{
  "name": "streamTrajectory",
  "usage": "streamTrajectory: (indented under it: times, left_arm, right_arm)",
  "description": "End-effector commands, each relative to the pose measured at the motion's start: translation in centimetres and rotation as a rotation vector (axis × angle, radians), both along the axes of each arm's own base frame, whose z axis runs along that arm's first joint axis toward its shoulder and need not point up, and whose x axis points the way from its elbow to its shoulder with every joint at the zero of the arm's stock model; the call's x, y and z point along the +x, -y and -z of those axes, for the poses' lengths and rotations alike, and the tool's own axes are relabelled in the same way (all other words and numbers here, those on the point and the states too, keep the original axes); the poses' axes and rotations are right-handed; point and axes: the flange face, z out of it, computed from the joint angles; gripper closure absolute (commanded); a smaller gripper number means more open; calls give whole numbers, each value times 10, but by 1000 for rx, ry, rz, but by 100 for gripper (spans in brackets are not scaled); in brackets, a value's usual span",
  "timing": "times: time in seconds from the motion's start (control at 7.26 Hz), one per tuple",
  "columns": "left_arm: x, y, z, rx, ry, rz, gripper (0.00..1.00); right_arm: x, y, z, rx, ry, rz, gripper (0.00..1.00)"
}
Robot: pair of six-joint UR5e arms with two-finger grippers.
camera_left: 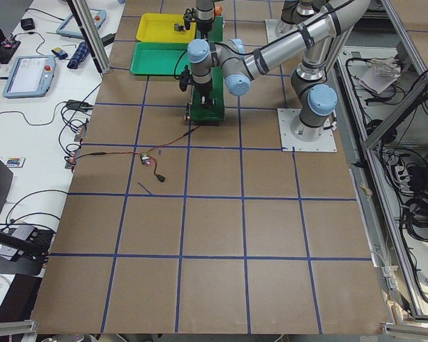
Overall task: Sort buttons by color to trays
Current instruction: 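Grasp second yellow button with right while left places last green button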
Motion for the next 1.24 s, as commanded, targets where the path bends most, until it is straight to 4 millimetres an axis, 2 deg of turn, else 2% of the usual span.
streamTrajectory:
  times: [0.0, 0.14, 0.41, 0.55, 0.69, 0.83, 0.96, 1.1]
  left_arm:
    - [1, 8, 10, -24, 4, -2, 12]
    - [1, 3, 3, -26, 15, -3, 0]
    - [-1, 1, -18, -59, 39, 6, 0]
    - [5, 9, -44, -101, 90, 5, 0]
    - [2, 7, -81, -76, 146, 15, 0]
    - [-2, 4, -123, -90, 129, 16, 0]
    - [-11, -8, -164, -89, 126, 28, 0]
    - [-32, -32, -201, -71, 69, 30, 0]
  right_arm:
    - [0, -7, 24, -13, 20, 11, 6]
    - [2, -4, 28, -19, 22, 11, 6]
    - [6, 7, 40, -67, 43, 17, 6]
    - [7, 12, 37, -100, 60, 27, 7]
    - [2, 17, 38, -100, 58, 38, 35]
    - [0, 17, 37, -100, 54, 40, 58]
    - [-1, 15, 38, -94, 45, 39, 74]
    - [-3, 14, 35, -96, 37, 38, 87]
